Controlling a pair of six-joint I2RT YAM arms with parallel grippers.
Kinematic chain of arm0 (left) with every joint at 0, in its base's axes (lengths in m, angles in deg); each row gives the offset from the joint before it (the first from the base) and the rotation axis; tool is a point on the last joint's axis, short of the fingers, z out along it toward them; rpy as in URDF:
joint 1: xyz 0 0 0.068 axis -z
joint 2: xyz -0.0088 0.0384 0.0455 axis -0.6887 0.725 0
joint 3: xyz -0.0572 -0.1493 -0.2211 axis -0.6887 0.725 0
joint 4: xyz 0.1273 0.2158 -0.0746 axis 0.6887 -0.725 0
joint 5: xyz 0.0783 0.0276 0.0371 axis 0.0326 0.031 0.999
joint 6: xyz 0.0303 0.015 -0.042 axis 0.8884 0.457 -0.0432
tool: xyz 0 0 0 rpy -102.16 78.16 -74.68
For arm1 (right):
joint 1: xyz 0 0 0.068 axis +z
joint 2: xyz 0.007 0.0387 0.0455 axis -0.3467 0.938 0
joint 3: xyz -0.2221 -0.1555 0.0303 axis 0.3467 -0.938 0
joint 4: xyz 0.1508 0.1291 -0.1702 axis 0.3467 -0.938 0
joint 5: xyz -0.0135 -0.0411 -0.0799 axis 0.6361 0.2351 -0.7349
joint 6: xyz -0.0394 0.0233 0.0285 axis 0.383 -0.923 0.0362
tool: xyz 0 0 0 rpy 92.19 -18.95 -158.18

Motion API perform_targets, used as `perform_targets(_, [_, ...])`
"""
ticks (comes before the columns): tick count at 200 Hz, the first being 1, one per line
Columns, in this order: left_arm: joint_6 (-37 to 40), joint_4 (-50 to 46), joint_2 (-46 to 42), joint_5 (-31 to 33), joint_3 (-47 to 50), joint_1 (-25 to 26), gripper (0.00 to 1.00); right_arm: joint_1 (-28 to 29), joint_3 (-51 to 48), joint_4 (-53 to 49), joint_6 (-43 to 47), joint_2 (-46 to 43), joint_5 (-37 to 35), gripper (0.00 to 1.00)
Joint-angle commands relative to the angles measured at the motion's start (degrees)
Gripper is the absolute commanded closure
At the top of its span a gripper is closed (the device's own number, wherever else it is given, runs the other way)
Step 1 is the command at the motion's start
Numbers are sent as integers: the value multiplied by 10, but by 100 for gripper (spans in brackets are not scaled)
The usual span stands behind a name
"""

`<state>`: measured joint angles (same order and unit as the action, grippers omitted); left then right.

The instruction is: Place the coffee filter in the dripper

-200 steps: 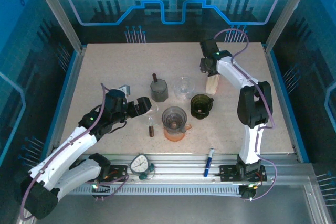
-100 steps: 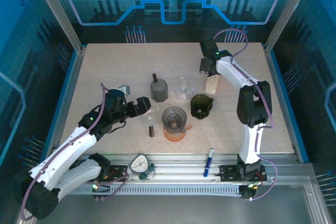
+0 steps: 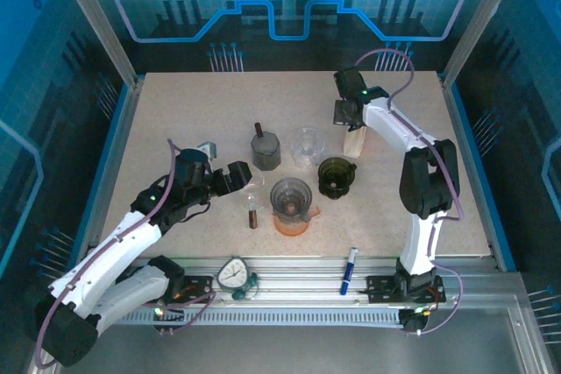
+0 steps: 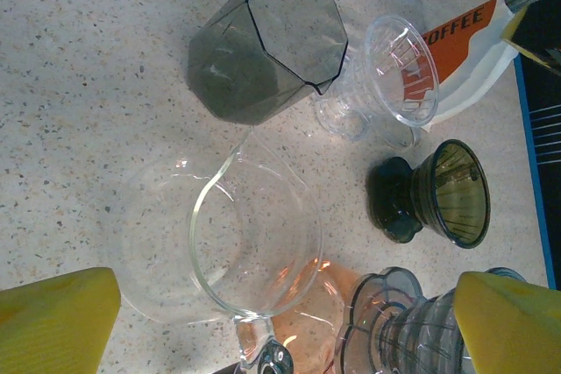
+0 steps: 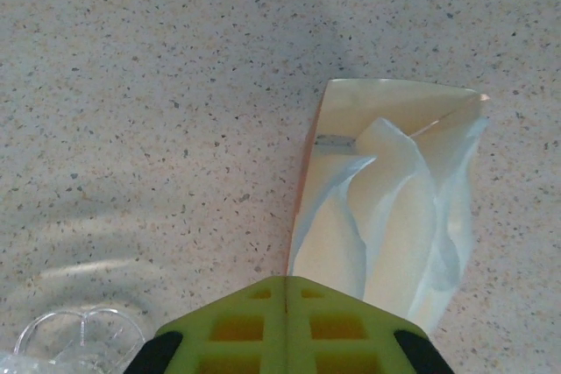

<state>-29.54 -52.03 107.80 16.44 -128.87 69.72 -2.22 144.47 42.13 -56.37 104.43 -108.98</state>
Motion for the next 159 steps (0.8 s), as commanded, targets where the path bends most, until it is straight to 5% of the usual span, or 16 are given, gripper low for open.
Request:
perform_targets(1, [1,13,-5,-6,9,-6,1,7,-8,13,17,-40,2,100])
perform_targets(102, [-3,11,3,-5,1,-7,1,12,-17,24,51,-145,34,100])
perform_targets(159, [9,-18,-5,3,-26,-9,1,31,-94,35,70,-271,114,100])
